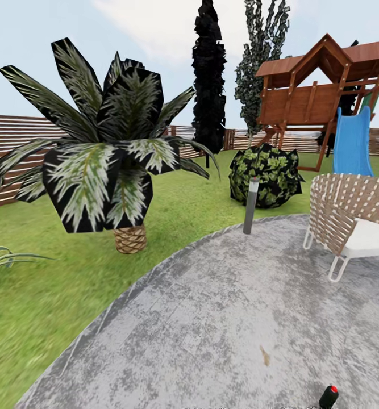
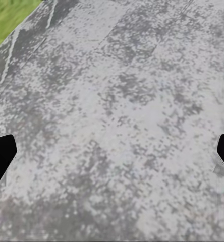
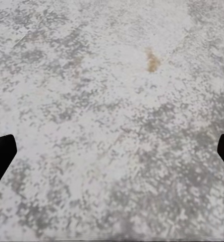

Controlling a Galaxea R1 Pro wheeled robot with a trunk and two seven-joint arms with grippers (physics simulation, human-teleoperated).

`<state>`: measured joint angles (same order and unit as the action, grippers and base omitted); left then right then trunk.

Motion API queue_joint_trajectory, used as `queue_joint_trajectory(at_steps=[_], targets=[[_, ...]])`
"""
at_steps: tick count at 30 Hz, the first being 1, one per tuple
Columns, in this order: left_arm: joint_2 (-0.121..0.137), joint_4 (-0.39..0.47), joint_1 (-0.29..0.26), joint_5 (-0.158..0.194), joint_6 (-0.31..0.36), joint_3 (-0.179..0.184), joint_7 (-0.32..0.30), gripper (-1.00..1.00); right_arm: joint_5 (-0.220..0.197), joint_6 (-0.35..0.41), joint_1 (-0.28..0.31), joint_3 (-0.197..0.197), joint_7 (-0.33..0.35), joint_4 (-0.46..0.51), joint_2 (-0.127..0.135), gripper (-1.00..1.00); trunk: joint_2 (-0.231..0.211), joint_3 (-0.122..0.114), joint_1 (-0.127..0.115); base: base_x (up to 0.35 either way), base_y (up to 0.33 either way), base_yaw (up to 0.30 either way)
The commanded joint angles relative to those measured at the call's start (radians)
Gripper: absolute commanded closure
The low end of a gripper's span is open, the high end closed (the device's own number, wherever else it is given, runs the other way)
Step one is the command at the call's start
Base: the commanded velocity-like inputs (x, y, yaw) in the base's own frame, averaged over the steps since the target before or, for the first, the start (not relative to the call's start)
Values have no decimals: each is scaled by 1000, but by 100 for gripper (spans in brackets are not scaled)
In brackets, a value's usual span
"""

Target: In the garden, pick up the pesticide atomizer on the floor and spray pesticide onto both trees until each tree trunk is fully covered.

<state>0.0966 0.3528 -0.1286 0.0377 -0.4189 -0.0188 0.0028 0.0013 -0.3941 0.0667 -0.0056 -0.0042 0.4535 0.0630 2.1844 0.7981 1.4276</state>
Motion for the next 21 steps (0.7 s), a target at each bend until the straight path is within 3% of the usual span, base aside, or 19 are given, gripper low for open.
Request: queue_joint_trajectory(at_steps=[1,7,14,21], targets=[[0,0,0,3,-3,0,0,-100,0,-3,1,-1,0,-1,0,-100,1,2,0,0,0,-248],[-4,1,-1,1,-7,3,-1,-100,0,-3,1,-1,0,0,0,-100,1,7,0,-59,-62,-182],[-5,2,-1,1,-6,3,-1,-100,0,-3,1,-1,0,1,0,-100,1,7,0,-221,-197,-13],[-6,2,-1,1,-7,3,-1,-100,0,-3,1,-1,0,-1,0,-100,1,7,0,-40,-261,0]])
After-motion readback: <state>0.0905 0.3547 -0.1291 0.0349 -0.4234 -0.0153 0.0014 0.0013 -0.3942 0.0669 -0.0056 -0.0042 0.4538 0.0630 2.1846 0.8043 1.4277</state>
